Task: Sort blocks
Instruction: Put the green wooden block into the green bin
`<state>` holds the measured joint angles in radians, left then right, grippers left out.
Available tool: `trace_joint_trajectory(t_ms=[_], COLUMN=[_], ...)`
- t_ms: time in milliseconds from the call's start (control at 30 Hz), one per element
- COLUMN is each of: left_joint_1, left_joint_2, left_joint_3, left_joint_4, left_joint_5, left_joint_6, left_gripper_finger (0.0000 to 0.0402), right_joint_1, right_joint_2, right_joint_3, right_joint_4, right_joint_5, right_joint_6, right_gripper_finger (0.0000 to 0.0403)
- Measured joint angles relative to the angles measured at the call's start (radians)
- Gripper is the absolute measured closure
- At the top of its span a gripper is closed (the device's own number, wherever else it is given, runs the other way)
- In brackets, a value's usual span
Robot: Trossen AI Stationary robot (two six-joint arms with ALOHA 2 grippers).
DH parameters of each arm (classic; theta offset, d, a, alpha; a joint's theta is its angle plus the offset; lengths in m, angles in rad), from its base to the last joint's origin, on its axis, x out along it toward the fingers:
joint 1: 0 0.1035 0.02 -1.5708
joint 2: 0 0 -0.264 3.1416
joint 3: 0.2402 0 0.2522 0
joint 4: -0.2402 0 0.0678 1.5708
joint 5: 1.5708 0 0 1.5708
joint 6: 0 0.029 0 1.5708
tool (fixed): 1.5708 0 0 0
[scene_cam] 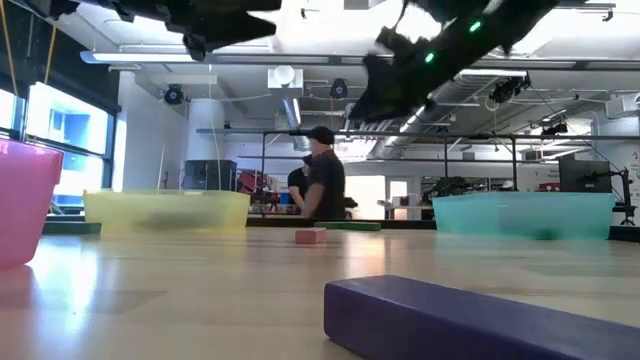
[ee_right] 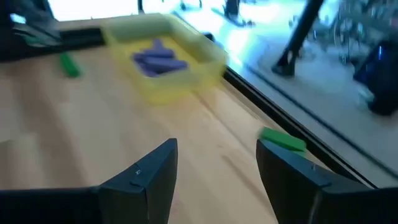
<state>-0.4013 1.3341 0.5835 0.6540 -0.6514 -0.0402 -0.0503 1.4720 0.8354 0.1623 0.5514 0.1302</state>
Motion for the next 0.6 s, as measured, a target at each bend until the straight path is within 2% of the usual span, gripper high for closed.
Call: trace_joint_trajectory(t_ms=[167,267,467,600], left_joint_1=[-0.008,-0.008,-0.012,-0.012], left_joint_2=[0.032,0.036,0.037,0.037], left_joint_3=[0.0,0.0,0.0,0.0], left_joint_4=[0.046,0.049,0.049,0.048], left_joint_5=[-0.032,-0.03,-0.027,-0.027], left_joint_6=[0.0,-0.008,-0.008,-0.008], left_gripper_finger=[0.0195,0.0195,0.0195,0.0195], right_joint_1=[-0.218,-0.307,-0.404,-0.442], right_joint_2=[0.072,0.148,0.32,0.413], right_joint_3=[0.033,0.041,0.134,0.234], right_joint_4=[-0.037,-0.038,-0.049,-0.143], right_joint_5=[-0.189,-0.262,-0.286,-0.298], right_joint_6=[0.024,0.048,-0.025,-0.068], right_gripper_finger=[0.0199,0.0199,0.0199,0.0199])
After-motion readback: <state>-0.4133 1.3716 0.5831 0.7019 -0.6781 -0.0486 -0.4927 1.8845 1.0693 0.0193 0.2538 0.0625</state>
